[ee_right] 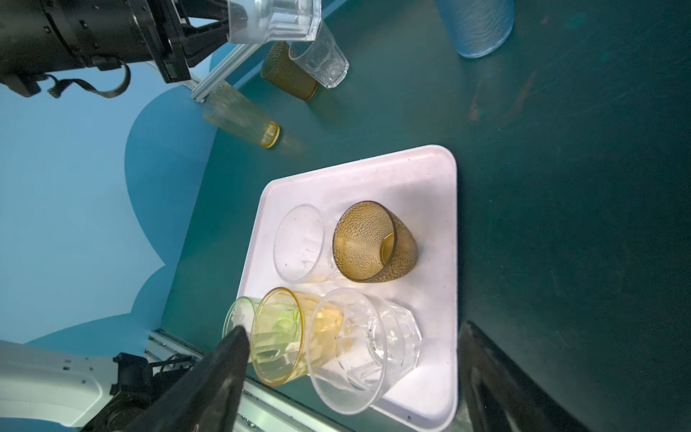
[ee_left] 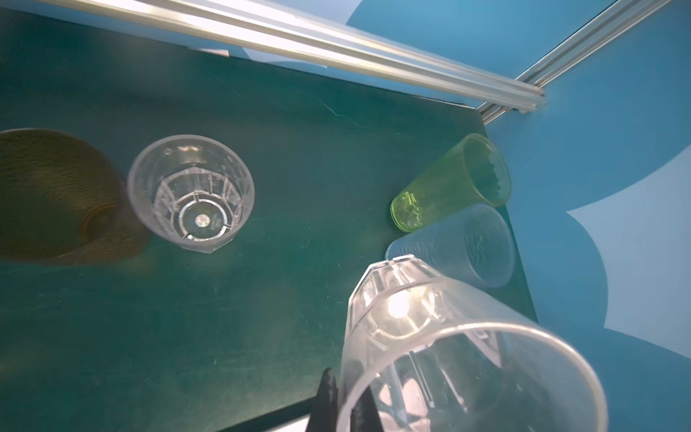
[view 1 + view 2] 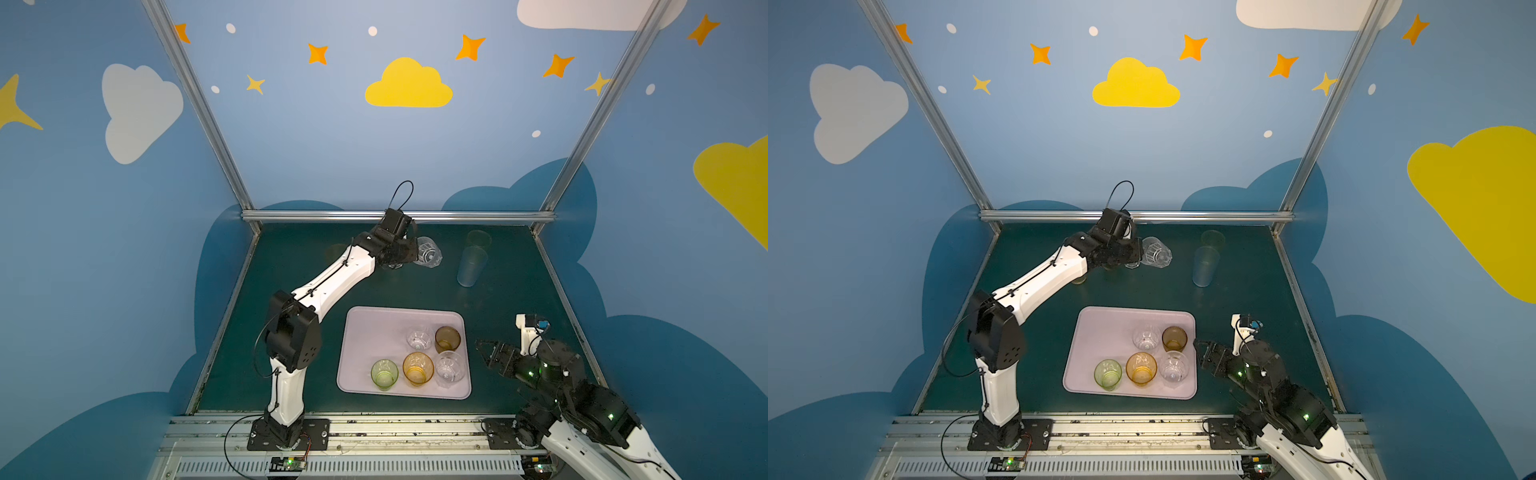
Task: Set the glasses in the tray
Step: 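Lift the clear faceted glass off the table with the left gripper, then carry the clear faceted glass toward the tray with the left gripper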
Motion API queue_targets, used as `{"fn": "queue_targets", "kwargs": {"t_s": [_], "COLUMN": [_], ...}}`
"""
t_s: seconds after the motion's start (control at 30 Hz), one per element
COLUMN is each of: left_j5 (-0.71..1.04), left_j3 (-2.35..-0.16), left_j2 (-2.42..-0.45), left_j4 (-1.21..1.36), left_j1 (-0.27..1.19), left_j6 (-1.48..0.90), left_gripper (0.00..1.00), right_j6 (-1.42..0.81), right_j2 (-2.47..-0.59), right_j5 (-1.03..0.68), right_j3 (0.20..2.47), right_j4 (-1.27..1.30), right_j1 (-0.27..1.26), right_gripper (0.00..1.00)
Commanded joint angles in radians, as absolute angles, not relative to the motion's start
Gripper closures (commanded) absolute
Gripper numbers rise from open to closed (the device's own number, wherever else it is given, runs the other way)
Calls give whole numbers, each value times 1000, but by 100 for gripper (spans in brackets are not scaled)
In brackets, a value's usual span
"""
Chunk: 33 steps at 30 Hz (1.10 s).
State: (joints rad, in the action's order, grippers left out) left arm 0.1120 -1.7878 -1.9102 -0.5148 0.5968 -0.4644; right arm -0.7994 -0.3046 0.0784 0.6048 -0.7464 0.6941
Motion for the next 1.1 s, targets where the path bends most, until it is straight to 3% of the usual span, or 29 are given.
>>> {"fn": "queue_targets", "kwargs": {"t_s": [0.0, 0.53, 1.07], "left_j5": [96, 16, -35], "left_j3": [-1728, -1339, -1077], "left_j2": [-1792, -1319, -1016], "left_j4": [-437, -420, -507], "left_j1": [607, 658, 659], "left_j6": [-448, -479, -471], "left_gripper": [96, 96, 94], "right_j6": [-762, -720, -716], "right_j2": [-329, -349, -461], "right_j5": [36, 8, -139], "right_j3": [638, 718, 755], "right_j4": [-716, -710, -617], "right_j1": [690, 689, 688], "right_gripper": [14, 14, 14]}}
